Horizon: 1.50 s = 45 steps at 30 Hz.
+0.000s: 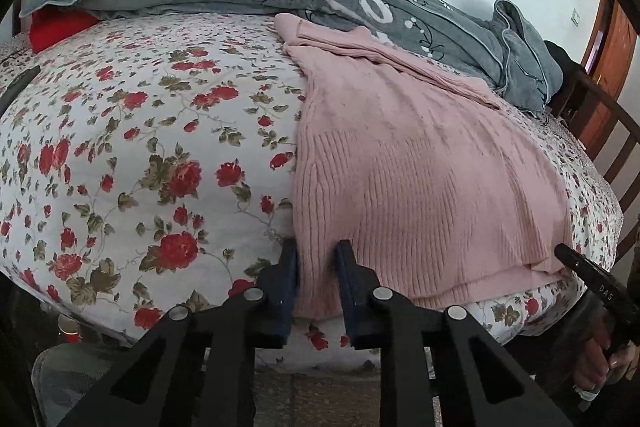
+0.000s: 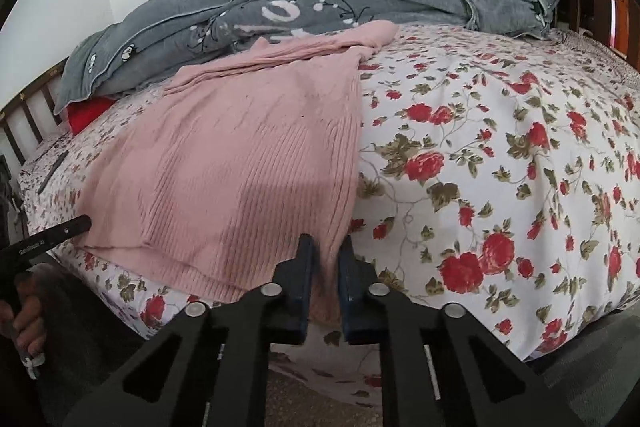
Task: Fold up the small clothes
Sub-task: 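Grasp the sweater hem with the left tool while the right tool grasps it too, then lift the hem with both tools and fold it toward the collar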
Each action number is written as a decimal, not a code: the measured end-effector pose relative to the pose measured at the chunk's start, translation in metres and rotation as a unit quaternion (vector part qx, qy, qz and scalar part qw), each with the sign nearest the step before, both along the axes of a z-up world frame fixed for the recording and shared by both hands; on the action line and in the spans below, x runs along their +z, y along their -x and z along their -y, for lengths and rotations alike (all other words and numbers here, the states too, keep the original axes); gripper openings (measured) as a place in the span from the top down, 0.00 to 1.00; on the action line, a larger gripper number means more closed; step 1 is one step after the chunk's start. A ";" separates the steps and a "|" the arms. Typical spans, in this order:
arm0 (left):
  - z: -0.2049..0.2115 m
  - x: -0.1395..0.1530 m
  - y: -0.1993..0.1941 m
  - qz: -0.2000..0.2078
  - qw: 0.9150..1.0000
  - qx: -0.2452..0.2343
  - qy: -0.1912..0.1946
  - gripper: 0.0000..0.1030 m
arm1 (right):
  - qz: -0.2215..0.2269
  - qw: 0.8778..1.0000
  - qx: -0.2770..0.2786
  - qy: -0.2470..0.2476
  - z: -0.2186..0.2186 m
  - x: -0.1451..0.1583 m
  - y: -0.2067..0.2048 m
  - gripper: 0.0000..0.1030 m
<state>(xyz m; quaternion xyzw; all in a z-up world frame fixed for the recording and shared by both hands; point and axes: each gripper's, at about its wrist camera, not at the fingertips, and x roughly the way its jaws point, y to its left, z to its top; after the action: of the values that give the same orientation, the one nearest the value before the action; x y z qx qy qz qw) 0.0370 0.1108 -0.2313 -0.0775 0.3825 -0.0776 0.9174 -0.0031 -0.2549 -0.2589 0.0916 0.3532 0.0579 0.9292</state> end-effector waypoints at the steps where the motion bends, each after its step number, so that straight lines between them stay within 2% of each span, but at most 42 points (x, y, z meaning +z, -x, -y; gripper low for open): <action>1: 0.000 0.000 0.000 0.000 1.000 -0.002 0.000 0.87 | -0.001 1.000 0.001 -0.002 0.001 0.000 0.000 0.89; 4: 0.003 0.000 0.002 0.006 1.000 -0.002 -0.009 0.92 | -0.002 1.000 0.001 -0.008 0.002 0.000 -0.001 0.89; 7: 0.006 0.001 0.002 0.006 1.000 -0.005 -0.013 0.92 | -0.002 1.000 0.002 -0.009 0.002 0.000 -0.002 0.89; 18: -0.002 -0.001 -0.002 -0.008 1.000 -0.005 0.007 0.89 | -0.006 1.000 0.004 -0.008 0.003 0.000 -0.005 0.89; 25: -0.003 0.004 0.005 0.007 1.000 -0.011 0.015 0.94 | 0.009 1.000 -0.002 0.007 -0.003 0.004 0.001 0.95; 27: -0.006 0.009 0.007 0.013 0.999 -0.016 0.030 0.94 | 0.020 1.000 -0.001 0.004 -0.003 0.010 0.004 0.95; 29: -0.014 0.015 0.009 0.012 0.998 -0.018 0.061 0.94 | 0.033 0.999 0.004 -0.006 -0.001 0.021 0.008 0.95; 33: -0.037 0.030 0.007 0.011 0.989 -0.018 0.145 0.94 | 0.050 0.998 0.018 -0.042 0.007 0.044 0.011 0.95; 35: -0.041 0.041 0.006 0.021 0.987 -0.019 0.159 0.94 | 0.056 0.996 0.027 -0.063 0.011 0.057 0.010 0.95; 42: -0.026 0.101 -0.013 0.080 0.988 -0.042 0.123 0.93 | 0.084 0.990 0.052 -0.104 0.019 0.105 -0.009 0.95; 45: -0.017 0.123 -0.028 0.117 0.989 -0.023 0.090 0.93 | 0.081 0.989 0.052 -0.113 0.020 0.124 -0.032 0.95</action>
<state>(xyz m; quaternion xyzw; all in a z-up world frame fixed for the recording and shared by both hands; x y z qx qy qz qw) 0.0646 0.1277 -0.1082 -0.1417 0.2658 -0.1414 0.9430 0.0286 -0.2747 -0.1353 0.1727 0.2722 0.1528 0.9342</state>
